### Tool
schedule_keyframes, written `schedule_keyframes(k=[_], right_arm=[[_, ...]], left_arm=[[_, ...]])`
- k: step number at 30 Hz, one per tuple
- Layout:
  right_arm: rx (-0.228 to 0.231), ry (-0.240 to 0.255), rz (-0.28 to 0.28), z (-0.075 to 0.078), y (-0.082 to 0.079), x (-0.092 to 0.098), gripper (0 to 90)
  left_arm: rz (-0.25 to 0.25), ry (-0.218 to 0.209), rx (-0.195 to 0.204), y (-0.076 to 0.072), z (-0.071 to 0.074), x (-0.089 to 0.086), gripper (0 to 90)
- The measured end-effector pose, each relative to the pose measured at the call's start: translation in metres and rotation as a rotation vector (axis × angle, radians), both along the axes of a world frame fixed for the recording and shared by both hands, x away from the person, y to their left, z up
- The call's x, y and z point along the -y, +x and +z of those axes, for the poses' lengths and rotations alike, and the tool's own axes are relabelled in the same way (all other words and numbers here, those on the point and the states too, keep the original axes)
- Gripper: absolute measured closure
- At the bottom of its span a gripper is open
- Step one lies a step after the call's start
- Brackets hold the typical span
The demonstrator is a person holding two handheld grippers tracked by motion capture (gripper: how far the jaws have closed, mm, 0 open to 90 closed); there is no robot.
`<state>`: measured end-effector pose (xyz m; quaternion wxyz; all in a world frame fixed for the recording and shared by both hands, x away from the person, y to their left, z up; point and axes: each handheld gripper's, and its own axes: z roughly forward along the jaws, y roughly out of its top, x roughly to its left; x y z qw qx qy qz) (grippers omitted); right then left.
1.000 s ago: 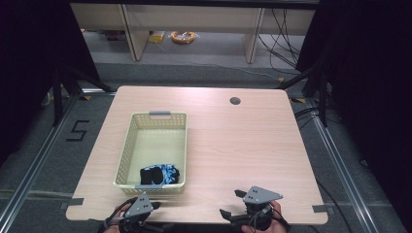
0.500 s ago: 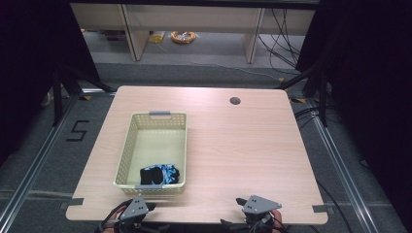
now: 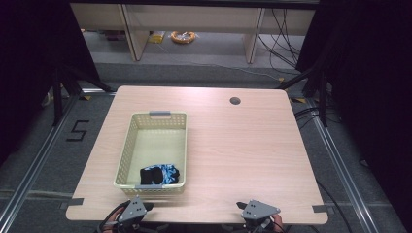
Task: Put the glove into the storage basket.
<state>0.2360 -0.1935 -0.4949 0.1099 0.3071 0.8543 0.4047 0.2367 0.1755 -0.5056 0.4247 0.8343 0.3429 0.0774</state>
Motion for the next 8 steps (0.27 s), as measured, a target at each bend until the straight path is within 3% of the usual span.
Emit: schedule_keyframes(k=[1, 2, 3, 4, 5, 8], right_arm=[[-0.012, 0.003, 0.014, -0.0003, 0.0005, -0.0002, 17.0], [-0.015, 0.008, 0.018, -0.0006, 0.0008, -0.0004, 17.0], [-0.028, 0.009, 0.019, 0.0001, 0.0006, 0.0001, 17.0], [-0.028, 0.009, 0.019, 0.0001, 0.0007, -0.0001, 17.0], [0.001, -0.002, 0.000, 0.0002, 0.0002, -0.0004, 17.0], [-0.003, -0.002, 0.001, -0.0001, 0.0005, -0.0004, 17.0]], left_arm=[[-0.001, 0.005, -0.008, 0.0001, -0.0001, 0.0001, 15.9], [0.020, -0.018, -0.010, -0.0010, -0.0018, 0.0024, 15.9], [0.015, -0.006, -0.007, -0.0005, -0.0015, 0.0017, 15.9], [0.015, -0.009, -0.011, -0.0004, -0.0016, 0.0019, 15.9], [0.017, -0.019, -0.013, -0.0008, -0.0018, 0.0023, 15.9], [0.015, -0.023, -0.026, -0.0012, -0.0021, 0.0027, 16.0]])
